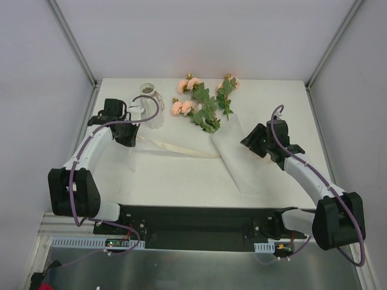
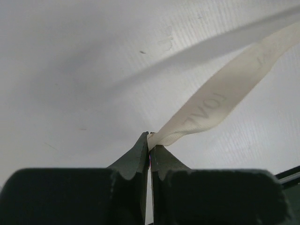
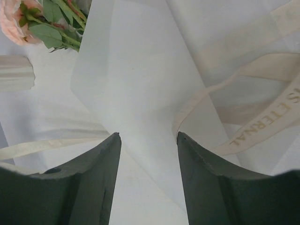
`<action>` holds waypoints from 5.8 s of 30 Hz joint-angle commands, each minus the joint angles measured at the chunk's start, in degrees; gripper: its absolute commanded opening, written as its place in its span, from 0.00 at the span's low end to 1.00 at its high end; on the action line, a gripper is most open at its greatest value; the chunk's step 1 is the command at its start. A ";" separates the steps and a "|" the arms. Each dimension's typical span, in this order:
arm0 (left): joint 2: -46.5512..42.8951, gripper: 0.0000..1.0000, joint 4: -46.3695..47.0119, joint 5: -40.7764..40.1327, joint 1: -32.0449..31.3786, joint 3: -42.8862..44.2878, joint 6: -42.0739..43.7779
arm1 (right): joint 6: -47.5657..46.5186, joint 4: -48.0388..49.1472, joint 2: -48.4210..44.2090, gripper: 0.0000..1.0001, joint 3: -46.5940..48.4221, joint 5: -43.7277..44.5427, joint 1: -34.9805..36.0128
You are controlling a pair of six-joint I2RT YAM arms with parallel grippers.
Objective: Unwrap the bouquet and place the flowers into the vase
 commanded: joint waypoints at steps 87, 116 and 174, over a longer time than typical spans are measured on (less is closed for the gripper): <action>-15.45 0.99 -10.69 18.81 9.75 2.17 2.46 | -37.19 -41.82 27.91 0.82 18.92 49.01 74.45; -15.36 0.99 -10.77 17.23 9.75 3.83 1.05 | -32.44 -30.05 35.59 0.72 25.52 66.57 67.85; -13.95 0.99 -10.69 19.87 9.66 5.59 0.26 | -24.98 -23.28 25.22 0.77 28.16 84.49 61.26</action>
